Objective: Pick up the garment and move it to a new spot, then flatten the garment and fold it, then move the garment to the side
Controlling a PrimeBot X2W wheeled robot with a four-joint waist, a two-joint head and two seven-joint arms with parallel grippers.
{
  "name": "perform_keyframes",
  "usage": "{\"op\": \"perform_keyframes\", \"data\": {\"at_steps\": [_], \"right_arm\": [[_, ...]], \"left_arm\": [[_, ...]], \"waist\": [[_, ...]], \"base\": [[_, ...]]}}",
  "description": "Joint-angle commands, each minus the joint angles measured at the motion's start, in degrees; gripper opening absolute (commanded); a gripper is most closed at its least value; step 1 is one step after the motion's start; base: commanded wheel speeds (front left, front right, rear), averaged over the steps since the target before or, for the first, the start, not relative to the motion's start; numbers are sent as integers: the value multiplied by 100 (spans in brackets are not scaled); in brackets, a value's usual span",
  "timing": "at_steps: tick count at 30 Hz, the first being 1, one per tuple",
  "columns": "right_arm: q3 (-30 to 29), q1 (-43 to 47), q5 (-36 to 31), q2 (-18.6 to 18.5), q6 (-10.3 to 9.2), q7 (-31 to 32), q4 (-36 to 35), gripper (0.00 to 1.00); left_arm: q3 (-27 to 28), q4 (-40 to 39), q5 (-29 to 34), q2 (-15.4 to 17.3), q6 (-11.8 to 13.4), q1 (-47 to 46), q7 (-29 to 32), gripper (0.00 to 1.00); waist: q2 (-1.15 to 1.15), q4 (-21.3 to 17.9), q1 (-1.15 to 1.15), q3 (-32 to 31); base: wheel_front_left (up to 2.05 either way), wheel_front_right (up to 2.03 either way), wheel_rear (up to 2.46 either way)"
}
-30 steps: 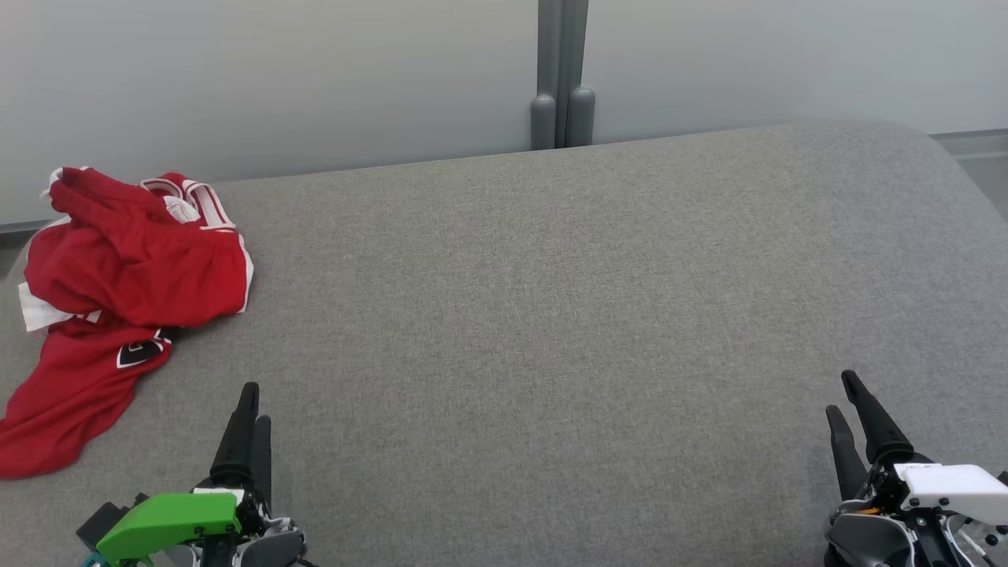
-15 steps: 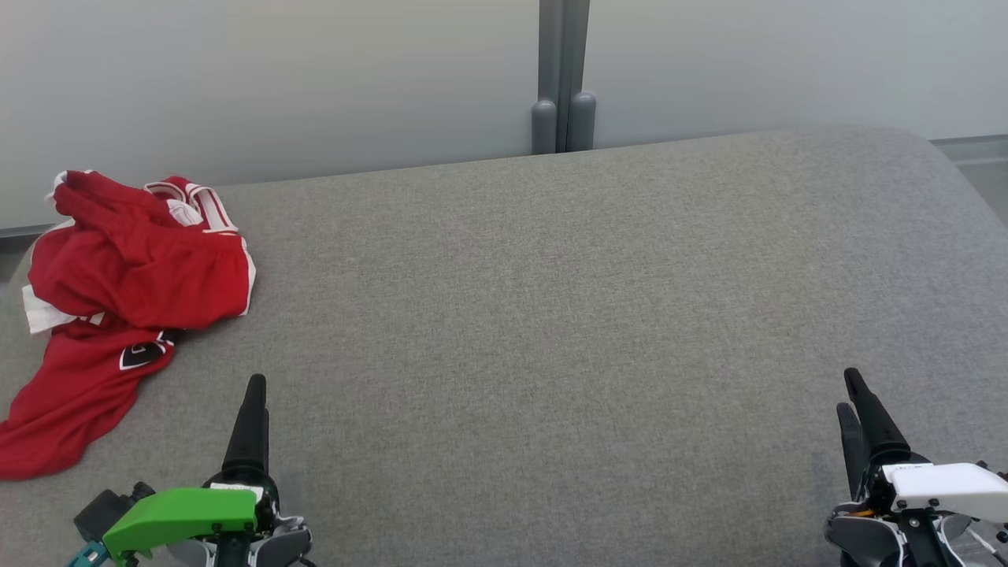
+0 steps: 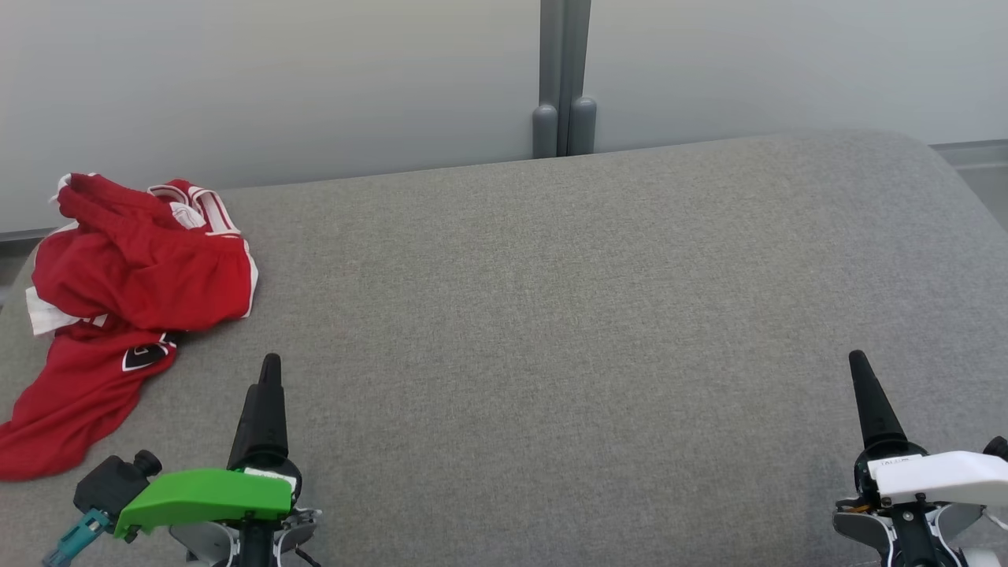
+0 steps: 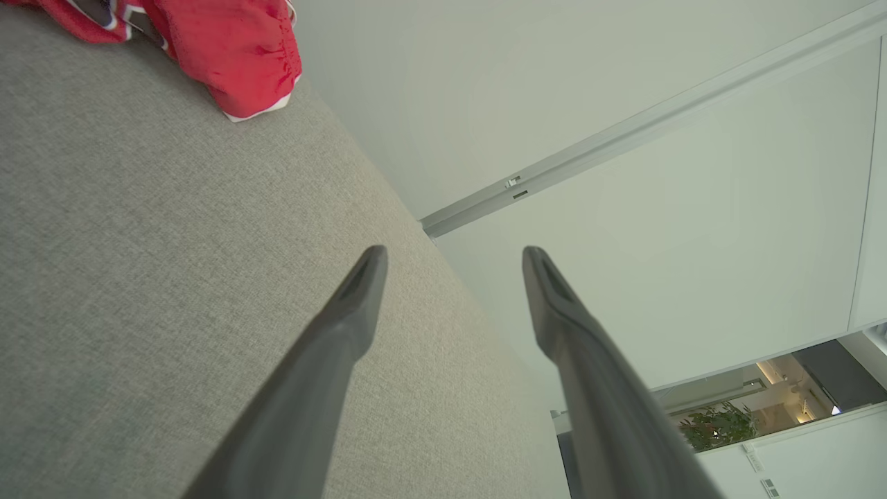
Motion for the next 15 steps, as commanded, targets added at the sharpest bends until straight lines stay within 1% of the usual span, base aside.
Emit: {"op": "perform_keyframes", "data": {"at_steps": [1, 15], "right_arm": [[30, -7, -355, -40, 11, -80, -174, 100], [372, 28, -2080, -54, 12, -406, -465, 100]], "left_arm": [[-31, -161, 352, 26, 61, -18, -66, 100], [-116, -392, 1994, 33, 360, 205, -296, 100]], "waist": [[0, 2, 0, -6], [0, -2, 0, -31]], "base": [[0, 0, 0], [0, 0, 0]]}}
